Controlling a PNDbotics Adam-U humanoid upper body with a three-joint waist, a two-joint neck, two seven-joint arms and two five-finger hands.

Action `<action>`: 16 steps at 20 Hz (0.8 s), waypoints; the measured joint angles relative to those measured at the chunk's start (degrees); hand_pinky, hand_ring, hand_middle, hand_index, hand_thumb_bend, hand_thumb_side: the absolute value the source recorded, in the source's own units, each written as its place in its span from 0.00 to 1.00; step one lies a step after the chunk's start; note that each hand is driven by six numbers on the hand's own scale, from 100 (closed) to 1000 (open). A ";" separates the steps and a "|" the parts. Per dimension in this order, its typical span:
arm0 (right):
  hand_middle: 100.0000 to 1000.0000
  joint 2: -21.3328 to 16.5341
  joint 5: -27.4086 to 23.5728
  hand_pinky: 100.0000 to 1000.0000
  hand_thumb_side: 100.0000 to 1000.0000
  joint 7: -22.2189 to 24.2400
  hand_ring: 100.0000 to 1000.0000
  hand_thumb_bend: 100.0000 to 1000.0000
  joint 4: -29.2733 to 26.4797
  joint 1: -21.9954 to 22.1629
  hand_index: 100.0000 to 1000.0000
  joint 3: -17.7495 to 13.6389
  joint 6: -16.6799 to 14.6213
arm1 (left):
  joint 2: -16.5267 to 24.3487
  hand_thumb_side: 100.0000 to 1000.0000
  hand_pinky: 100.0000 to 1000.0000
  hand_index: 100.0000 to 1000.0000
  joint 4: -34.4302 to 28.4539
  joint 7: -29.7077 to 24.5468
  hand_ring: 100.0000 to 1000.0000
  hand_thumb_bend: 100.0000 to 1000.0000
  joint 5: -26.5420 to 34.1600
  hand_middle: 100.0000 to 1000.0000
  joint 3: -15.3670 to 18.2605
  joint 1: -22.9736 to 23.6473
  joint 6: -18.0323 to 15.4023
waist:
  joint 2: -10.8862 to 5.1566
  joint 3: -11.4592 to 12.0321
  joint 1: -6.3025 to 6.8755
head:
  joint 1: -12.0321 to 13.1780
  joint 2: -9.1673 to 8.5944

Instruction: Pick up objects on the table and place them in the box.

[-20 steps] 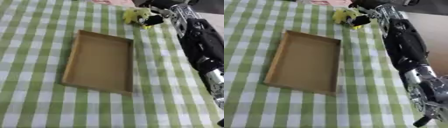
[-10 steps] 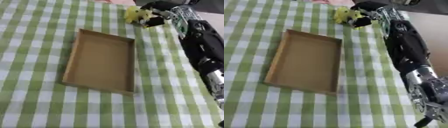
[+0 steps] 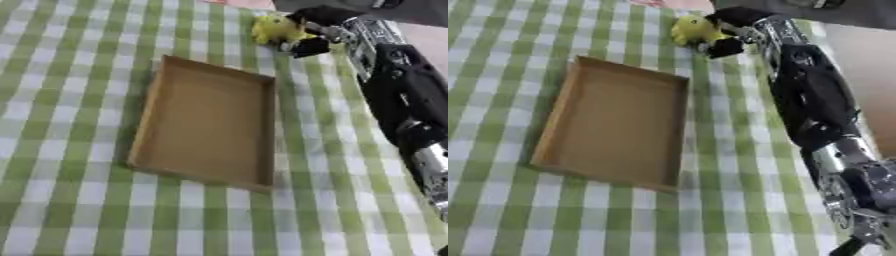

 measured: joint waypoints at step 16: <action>0.61 -0.20 -0.73 0.72 0.35 -9.52 0.69 0.00 -1.96 1.26 0.82 1.68 -2.54 | 0.00 0.74 0.27 0.59 0.00 -0.34 0.56 0.00 0.04 0.59 0.27 -0.11 0.21 | -0.10 -0.05 0.01 | -0.14 0.01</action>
